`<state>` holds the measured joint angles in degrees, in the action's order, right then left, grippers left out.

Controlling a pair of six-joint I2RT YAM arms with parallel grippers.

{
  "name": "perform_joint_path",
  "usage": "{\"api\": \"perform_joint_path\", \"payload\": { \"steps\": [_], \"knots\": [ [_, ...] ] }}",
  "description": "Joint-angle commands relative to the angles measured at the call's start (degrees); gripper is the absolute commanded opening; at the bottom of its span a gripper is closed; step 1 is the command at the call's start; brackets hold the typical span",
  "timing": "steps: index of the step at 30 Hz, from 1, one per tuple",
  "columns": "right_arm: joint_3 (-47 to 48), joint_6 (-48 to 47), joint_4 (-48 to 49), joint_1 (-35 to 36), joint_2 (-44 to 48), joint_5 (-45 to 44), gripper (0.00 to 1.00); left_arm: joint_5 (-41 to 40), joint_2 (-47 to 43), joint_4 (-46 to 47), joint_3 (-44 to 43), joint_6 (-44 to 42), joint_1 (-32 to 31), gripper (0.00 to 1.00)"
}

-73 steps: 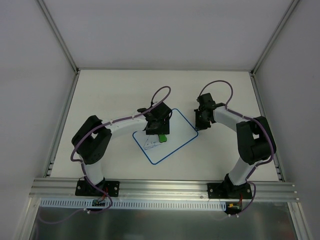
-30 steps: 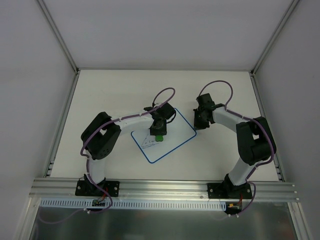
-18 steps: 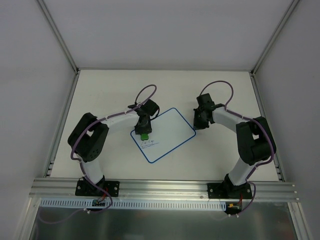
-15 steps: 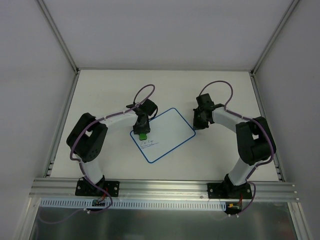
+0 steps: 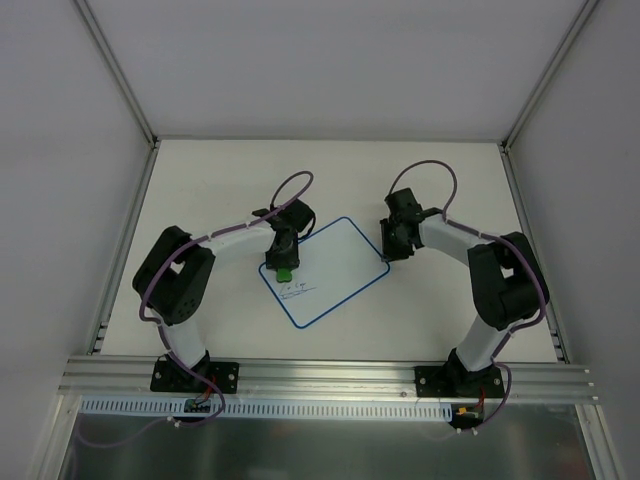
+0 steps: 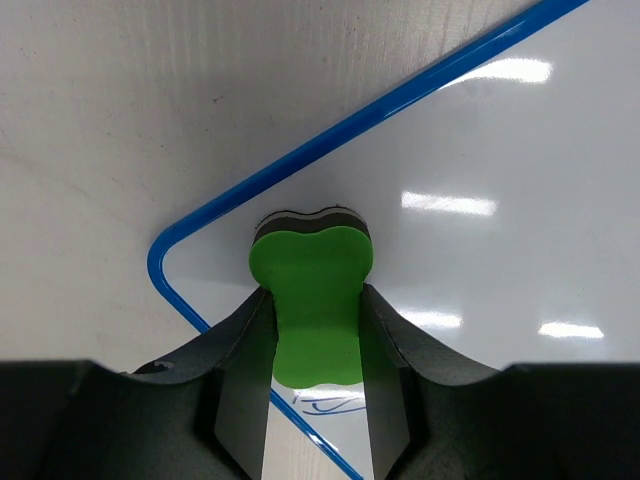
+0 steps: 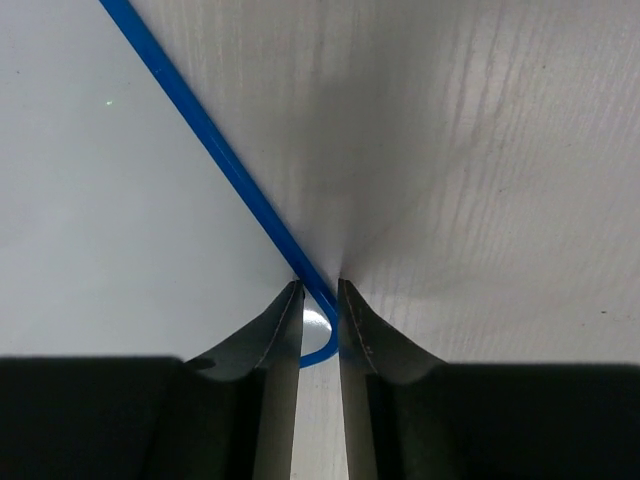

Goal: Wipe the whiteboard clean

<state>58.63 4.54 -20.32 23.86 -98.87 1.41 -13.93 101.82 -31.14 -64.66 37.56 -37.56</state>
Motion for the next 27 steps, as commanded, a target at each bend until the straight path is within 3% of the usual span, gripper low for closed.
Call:
{"api": "perform_joint_path", "payload": {
  "steps": [1,4,8,9,10,15,19,27],
  "knots": [
    [1.3,-1.5,-1.8,1.5,-2.6,0.3,0.25,2.7,1.7,-3.2,-1.1,-2.1,-1.2,0.00],
    [2.6,-1.5,-3.1,1.5,-4.7,0.3,0.25,2.9,1.8,-3.2,-1.3,-2.7,-1.5,0.00],
    [3.6,-1.2,-5.2,2.0,-6.2,-1.1,0.11,3.6,3.1,-3.2,-3.4,-3.7,-3.4,0.00],
    [3.4,-1.0,-5.3,1.9,-6.2,-3.1,0.01,4.3,3.6,-3.2,-4.1,-3.9,-4.2,0.00],
    [3.4,-0.8,-5.4,2.0,-6.2,-3.5,0.00,4.9,4.2,-3.3,-5.7,-3.9,-5.7,0.00],
    [3.4,0.0,-5.9,1.9,-5.8,-5.5,0.00,7.1,7.6,-3.4,-9.9,-3.4,-10.3,0.00],
    [3.2,0.3,-5.9,2.0,-5.5,-5.9,0.00,5.6,5.3,-3.4,-5.8,-1.1,-10.1,0.00],
    [3.0,1.4,-5.8,1.9,-4.9,-6.6,0.00,3.0,-6.1,-3.2,7.4,1.9,-1.1,0.00]
  ]
}}
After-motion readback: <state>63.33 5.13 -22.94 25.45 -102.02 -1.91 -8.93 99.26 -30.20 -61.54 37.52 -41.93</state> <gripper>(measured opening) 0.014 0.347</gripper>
